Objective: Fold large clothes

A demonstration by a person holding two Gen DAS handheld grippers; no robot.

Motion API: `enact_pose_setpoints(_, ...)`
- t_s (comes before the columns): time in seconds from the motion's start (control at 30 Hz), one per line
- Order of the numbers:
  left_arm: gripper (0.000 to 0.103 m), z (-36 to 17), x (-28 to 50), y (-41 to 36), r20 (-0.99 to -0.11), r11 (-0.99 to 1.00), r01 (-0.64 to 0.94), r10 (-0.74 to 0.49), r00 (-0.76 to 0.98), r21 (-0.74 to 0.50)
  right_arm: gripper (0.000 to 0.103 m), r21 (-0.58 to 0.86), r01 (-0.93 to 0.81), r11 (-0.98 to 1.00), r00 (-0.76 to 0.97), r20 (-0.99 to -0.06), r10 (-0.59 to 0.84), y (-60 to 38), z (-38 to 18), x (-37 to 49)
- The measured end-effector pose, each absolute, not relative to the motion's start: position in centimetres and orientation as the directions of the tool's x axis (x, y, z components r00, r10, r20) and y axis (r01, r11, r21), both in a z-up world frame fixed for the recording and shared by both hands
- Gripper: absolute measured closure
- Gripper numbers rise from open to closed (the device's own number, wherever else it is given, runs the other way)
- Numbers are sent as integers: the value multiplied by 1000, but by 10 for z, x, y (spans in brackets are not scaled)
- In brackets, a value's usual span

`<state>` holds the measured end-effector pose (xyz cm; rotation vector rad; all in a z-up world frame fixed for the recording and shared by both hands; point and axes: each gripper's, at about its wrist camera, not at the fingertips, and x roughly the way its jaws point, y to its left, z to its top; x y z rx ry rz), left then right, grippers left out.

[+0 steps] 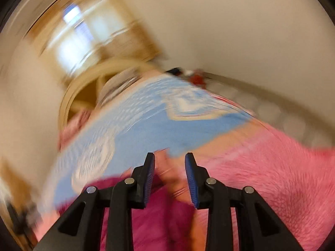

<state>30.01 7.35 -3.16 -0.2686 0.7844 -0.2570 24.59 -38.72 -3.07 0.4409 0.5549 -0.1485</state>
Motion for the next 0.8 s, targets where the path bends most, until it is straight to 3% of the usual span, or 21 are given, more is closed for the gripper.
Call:
enact_pose_setpoints(0.17,13,-55,300,-15,-686,968,170,-252,682,-187,72,287,-10,958,796,-577,181,-274,-30,290)
enact_pose_setpoints(0.27,13,-72,309,-38,-701,974,152,-225,676,-166,72,172,-70,983,735,-657,167,-221,-51,322)
enact_pose_setpoints(0.37,13,-79,323,-40,-714,983,111,-185,675,-149,72,86,-17,996,724,-686,71,-210,-79,343)
enact_pose_setpoints(0.53,12,-108,335,-33,-733,976,63,-200,650,-211,72,188,13,982,701,-702,125,-228,-121,355)
enact_pose_setpoints(0.8,7,-126,330,-38,-699,968,74,-223,680,-238,73,253,-3,968,686,-704,186,-230,-136,360)
